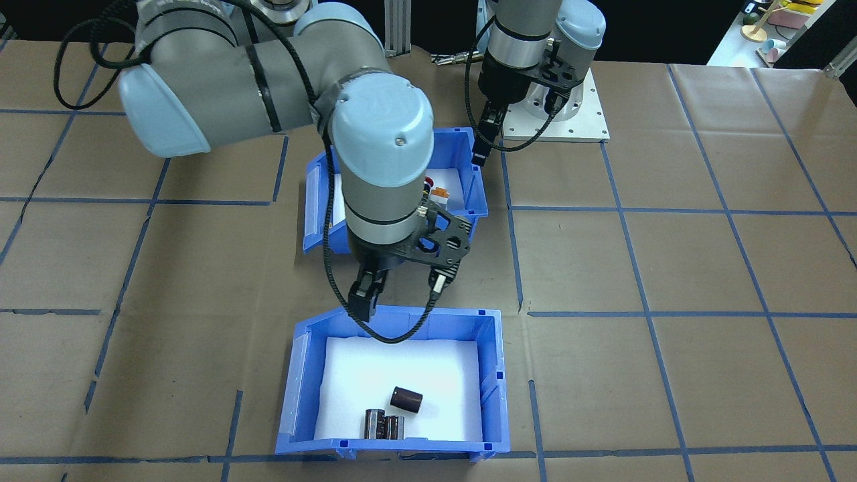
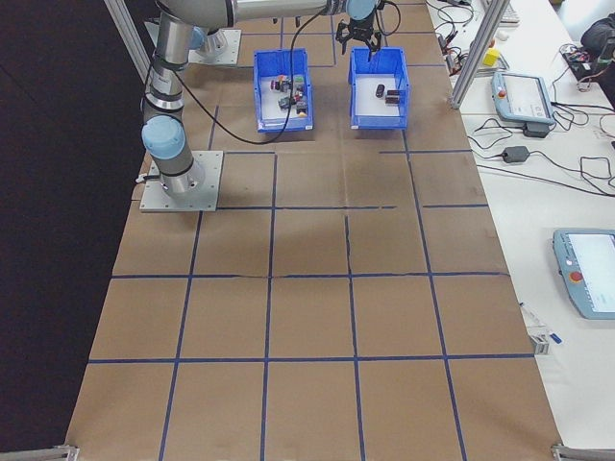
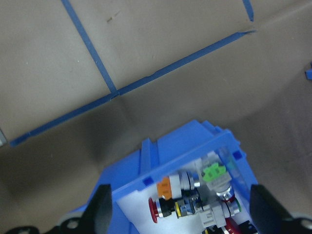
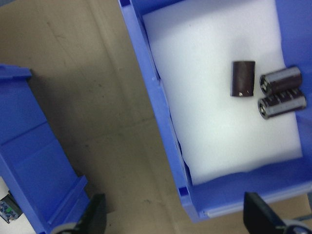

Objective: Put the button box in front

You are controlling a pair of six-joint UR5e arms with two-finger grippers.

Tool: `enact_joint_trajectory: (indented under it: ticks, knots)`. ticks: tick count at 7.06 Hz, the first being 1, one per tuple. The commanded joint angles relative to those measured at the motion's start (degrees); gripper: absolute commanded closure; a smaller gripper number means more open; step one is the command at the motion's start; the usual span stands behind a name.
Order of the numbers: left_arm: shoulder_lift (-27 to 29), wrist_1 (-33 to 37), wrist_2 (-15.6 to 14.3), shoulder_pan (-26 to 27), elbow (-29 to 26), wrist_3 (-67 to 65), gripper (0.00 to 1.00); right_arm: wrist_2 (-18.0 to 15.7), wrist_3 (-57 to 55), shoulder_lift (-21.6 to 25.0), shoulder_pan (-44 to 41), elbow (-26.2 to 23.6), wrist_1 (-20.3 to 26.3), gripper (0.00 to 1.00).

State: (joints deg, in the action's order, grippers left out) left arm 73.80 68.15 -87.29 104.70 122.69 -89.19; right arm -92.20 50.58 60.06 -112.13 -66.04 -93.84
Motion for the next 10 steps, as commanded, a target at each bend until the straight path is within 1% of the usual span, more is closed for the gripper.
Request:
enact_joint_trajectory:
  ticks: [1, 2, 3, 4, 5, 6, 8, 9, 10]
  knots:
    - [-0.2, -2.1, 0.3, 7.9, 2.9, -21.0, 0.01, 0.6, 6.3, -4.1, -2.0, 2.4, -0.2, 0.00]
    - [-0.1, -2.8, 0.2, 10.8, 4.1, -27.6, 0.01, 0.5, 10.4, -5.2, -2.0, 2.2, -1.3, 0.00]
    - [0.1, -6.9, 0.4, 12.6, 6.1, -35.7, 0.01, 0.6, 10.9, -6.3, -2.1, 1.4, -3.1, 0.00]
    - [0.3, -11.2, 0.4, 14.4, 8.3, -40.4, 0.01, 0.7, 10.6, -7.8, -2.5, -0.1, -7.5, 0.00]
    - [0.9, -12.2, 0.5, 15.4, 9.4, -42.1, 0.01, 0.4, 9.8, -8.7, -3.4, -2.5, -12.4, 0.00]
    - [1.6, -12.6, 0.5, 15.8, 9.4, -43.0, 0.01, 0.1, 9.9, -8.7, -3.4, -4.1, -14.5, 0.00]
    - [5.5, -13.8, 0.5, 18.3, 9.3, -43.4, 0.01, 0.0, 9.8, -8.6, -3.4, -5.1, -15.2, 0.02]
    - [6.7, -16.0, 0.5, 19.5, 9.4, -45.9, 0.01, -0.3, 9.7, -8.0, -3.4, -4.9, -14.5, 0.29]
    - [7.5, -16.0, 0.6, 20.3, 9.4, -46.2, 0.01, -0.3, 9.7, -7.9, -3.4, -4.7, -14.3, 0.55]
